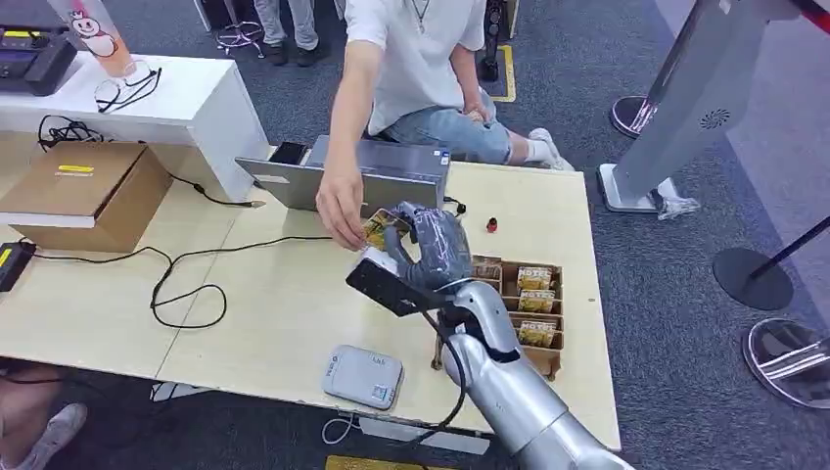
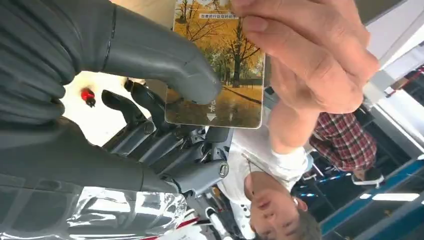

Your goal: Pass the card to the sensor for recognition and then transmit it.

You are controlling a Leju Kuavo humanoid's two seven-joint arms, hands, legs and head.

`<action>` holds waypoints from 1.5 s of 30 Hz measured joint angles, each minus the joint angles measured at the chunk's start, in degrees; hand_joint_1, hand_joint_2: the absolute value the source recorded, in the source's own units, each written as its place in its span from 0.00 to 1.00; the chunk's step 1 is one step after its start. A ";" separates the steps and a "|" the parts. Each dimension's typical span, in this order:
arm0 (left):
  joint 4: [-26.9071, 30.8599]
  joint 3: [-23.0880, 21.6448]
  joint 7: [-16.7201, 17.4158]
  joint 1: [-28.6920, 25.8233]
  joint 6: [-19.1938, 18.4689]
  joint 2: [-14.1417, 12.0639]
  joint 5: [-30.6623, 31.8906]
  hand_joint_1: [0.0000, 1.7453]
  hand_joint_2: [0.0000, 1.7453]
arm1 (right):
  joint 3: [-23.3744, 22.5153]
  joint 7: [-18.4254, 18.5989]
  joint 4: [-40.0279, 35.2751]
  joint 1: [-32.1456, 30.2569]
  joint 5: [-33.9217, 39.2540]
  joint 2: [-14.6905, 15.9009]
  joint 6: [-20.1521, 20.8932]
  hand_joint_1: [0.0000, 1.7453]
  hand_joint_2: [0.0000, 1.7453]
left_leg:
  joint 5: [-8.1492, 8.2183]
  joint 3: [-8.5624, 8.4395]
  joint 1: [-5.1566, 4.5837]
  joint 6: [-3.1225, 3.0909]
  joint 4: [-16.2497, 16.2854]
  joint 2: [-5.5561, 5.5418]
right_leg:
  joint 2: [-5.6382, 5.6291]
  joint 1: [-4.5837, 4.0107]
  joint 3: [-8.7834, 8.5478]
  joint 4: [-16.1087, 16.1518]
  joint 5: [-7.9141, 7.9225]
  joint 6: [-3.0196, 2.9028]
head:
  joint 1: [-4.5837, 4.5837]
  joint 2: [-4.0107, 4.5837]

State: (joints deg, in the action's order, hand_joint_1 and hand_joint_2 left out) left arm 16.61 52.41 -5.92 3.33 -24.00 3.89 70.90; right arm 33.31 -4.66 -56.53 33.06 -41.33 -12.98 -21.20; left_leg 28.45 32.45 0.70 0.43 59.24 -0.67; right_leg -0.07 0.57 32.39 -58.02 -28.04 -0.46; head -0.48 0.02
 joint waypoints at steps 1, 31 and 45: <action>0.00 -0.04 0.02 0.05 -0.02 0.00 0.00 0.00 0.00 | -0.24 0.15 0.53 0.45 0.00 -0.15 0.00 1.00 1.00 | -0.01 0.00 0.00 0.01 0.00 0.00 | 0.00 0.00 0.00 0.00 0.00 0.00 | 0.00 0.00; 0.00 -1.90 0.52 0.62 -0.24 0.15 -0.72 0.00 0.00 | -2.69 -0.90 3.06 2.78 -2.71 -1.09 -1.62 0.00 1.00 | -0.01 0.00 0.00 0.01 0.00 0.00 | -0.01 0.00 0.00 0.00 0.01 0.00 | 0.00 0.00; 0.02 -2.62 0.50 0.58 -0.24 0.07 -1.77 0.00 0.00 | -3.24 -0.74 0.23 1.77 -7.71 -0.66 -1.64 0.00 1.00 | -0.01 0.00 0.00 0.01 0.00 0.00 | -0.01 0.00 0.01 0.00 0.01 0.00 | 0.00 0.00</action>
State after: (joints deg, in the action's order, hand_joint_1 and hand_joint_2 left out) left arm 16.63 49.79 -5.42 3.92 -24.24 3.96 69.14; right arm 30.08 -5.40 -56.29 34.82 -49.04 -13.64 -22.84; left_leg 28.44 32.45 0.70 0.45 59.24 -0.67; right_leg -0.08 0.57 32.39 -58.02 -28.03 -0.45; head -0.48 0.02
